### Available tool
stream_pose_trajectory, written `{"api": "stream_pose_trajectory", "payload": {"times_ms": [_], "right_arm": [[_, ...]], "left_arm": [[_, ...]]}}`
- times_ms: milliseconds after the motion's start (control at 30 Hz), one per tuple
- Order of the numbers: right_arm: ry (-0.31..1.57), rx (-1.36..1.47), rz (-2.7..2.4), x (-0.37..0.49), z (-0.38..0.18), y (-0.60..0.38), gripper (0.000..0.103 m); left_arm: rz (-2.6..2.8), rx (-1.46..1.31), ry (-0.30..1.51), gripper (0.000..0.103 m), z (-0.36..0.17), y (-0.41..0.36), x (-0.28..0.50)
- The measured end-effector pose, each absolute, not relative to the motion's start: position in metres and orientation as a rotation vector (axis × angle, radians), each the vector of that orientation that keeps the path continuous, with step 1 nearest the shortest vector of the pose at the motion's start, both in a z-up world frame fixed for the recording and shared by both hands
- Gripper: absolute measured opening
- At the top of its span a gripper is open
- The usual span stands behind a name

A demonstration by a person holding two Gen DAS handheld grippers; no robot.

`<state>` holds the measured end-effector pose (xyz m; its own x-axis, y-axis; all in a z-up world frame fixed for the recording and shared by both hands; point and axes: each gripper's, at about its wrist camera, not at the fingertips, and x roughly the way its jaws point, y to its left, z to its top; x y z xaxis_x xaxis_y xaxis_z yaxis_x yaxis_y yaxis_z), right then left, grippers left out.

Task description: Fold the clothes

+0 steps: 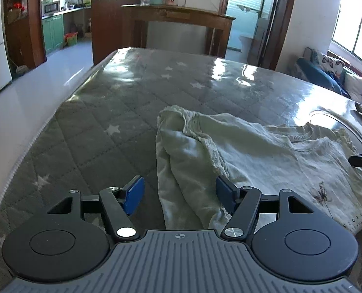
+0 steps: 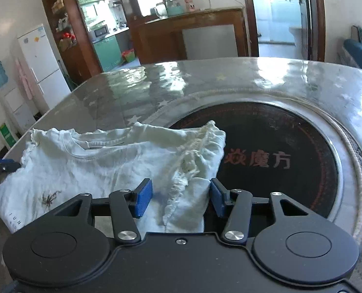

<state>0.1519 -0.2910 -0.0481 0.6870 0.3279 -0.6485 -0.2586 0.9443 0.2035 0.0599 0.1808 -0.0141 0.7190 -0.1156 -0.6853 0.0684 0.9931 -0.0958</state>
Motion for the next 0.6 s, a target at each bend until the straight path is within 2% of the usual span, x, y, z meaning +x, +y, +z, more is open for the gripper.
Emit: {"api": "stream_pose_trajectory", "payload": {"times_ms": [167, 267, 400, 500, 600], "right_arm": [[0.748, 0.076, 0.332, 0.152, -0.048, -0.284, 0.057], [0.757, 0.073, 0.334, 0.152, -0.048, -0.281, 0.049], [0.773, 0.087, 0.358, 0.153, -0.047, -0.276, 0.029], [0.770, 0.086, 0.367, 0.151, -0.044, -0.273, 0.020], [0.763, 0.098, 0.382, 0.148, -0.040, -0.271, 0.018]], "left_arm": [[-0.095, -0.084, 0.777, 0.066, -0.017, 0.179, 0.062], [-0.096, -0.068, 0.775, 0.063, -0.018, 0.174, 0.061], [-0.119, -0.081, 0.781, 0.045, -0.018, 0.170, 0.060], [-0.142, -0.127, 0.799, 0.030, -0.016, 0.172, 0.062], [-0.153, -0.144, 0.801, 0.019, -0.012, 0.171, 0.062]]}}
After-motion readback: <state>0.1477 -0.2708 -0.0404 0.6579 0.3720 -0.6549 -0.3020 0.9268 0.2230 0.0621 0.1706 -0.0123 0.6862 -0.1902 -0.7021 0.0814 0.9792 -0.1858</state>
